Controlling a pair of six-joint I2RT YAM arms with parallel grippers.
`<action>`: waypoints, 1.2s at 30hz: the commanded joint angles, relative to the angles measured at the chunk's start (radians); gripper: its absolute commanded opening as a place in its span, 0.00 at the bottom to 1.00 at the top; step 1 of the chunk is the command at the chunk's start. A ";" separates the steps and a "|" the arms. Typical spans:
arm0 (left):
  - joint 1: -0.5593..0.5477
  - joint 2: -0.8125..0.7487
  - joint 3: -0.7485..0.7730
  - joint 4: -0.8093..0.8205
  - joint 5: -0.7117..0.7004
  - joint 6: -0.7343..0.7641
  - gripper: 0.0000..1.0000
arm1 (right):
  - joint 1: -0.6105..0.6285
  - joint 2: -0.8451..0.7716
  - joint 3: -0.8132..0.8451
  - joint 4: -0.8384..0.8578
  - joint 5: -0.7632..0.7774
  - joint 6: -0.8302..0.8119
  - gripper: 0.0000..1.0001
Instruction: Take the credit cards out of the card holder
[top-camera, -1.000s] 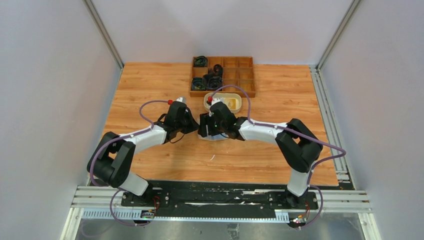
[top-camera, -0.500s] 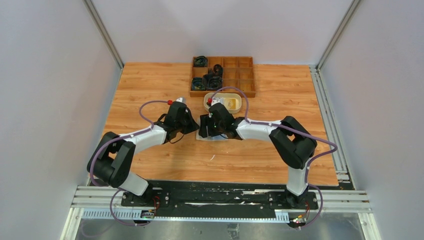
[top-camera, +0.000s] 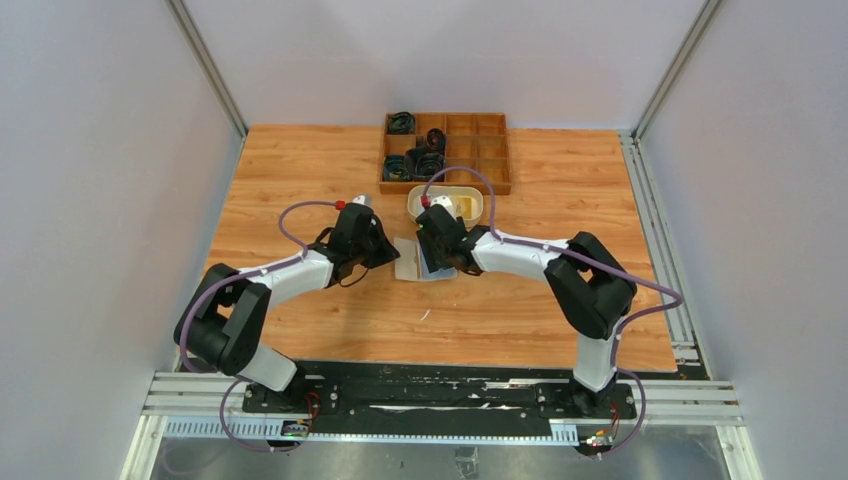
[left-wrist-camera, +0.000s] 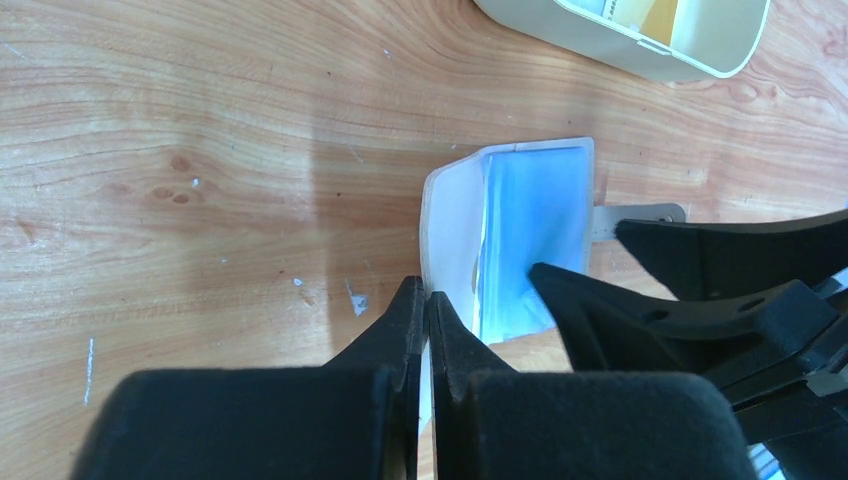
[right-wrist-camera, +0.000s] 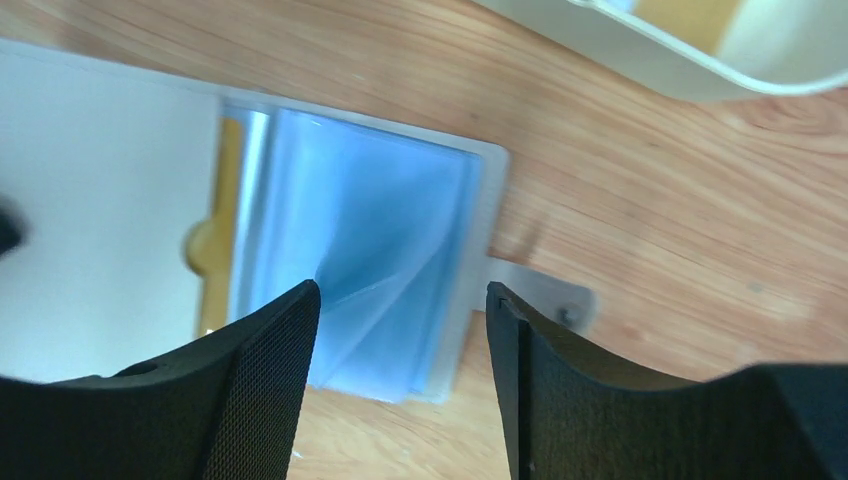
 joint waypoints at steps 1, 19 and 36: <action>-0.005 -0.016 -0.022 -0.001 -0.005 0.004 0.00 | -0.007 -0.073 0.010 -0.150 0.200 -0.090 0.66; -0.005 0.060 -0.087 0.012 -0.060 0.012 0.00 | -0.132 -0.374 -0.212 0.318 -0.682 -0.022 0.67; -0.005 0.128 -0.148 -0.014 -0.140 -0.005 0.00 | -0.142 -0.034 -0.202 0.495 -0.819 0.322 0.63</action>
